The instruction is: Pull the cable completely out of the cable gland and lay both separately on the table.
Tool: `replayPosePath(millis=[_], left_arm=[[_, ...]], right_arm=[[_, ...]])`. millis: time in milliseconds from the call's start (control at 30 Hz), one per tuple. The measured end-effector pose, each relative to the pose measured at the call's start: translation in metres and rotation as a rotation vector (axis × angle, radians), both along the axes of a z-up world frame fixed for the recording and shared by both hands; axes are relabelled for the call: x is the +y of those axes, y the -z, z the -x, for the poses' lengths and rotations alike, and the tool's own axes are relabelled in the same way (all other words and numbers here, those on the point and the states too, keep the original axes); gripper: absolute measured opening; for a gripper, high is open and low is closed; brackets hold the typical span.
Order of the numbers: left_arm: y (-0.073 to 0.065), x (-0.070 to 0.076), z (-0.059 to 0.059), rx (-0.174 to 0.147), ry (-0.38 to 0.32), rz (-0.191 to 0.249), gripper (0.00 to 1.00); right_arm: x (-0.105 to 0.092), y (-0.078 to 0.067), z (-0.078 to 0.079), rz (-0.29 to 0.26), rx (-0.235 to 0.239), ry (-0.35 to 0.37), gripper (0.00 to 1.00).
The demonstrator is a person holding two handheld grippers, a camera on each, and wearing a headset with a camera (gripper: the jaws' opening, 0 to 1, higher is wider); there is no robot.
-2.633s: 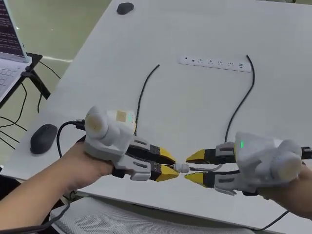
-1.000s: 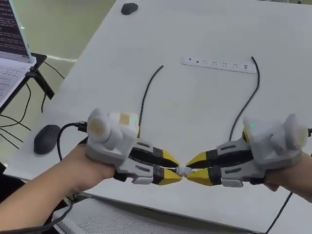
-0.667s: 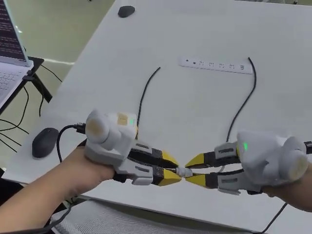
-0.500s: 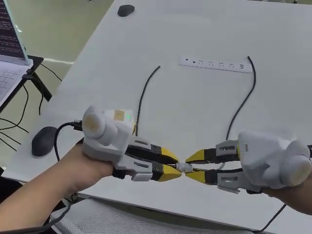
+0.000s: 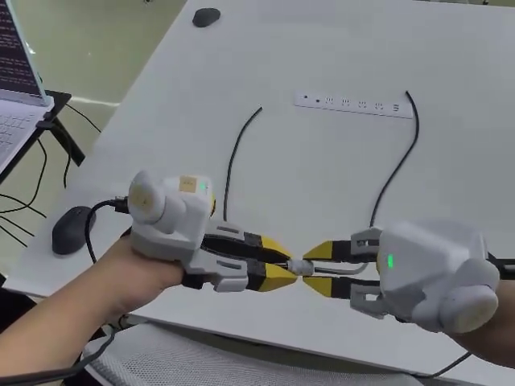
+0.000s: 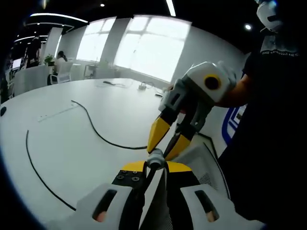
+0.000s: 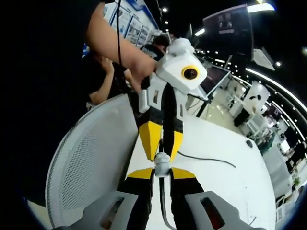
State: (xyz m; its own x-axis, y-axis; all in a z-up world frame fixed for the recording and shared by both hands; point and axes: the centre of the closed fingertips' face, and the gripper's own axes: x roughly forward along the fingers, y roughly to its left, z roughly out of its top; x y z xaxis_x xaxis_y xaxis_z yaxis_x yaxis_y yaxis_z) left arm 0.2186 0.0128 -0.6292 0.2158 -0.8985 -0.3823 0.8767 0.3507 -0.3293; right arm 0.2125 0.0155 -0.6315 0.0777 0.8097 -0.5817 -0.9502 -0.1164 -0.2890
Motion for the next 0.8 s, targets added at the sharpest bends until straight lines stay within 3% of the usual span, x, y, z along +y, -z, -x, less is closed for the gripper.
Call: replayPosePath(millis=[167,367,467,567,800], left_arm=[[-0.004,0.003,-0.005,-0.021,-0.028,0.004,0.15],[-0.009,0.01,-0.012,-0.06,-0.05,-0.012,0.15],[-0.012,0.009,-0.015,-0.095,-0.049,-0.02,0.15],[-0.015,0.007,-0.016,-0.103,-0.048,-0.02,0.15],[-0.019,0.004,-0.021,-0.13,-0.058,-0.024,0.15]], right_arm=[[-0.002,-0.007,-0.009,-0.056,0.09,0.1,0.11],[-0.012,-0.014,-0.024,-0.092,0.133,0.214,0.14],[-0.018,-0.011,-0.03,-0.072,0.122,0.264,0.1],[-0.017,-0.009,-0.028,-0.07,0.125,0.289,0.1],[-0.015,-0.006,-0.031,-0.056,0.043,0.369,0.08]])
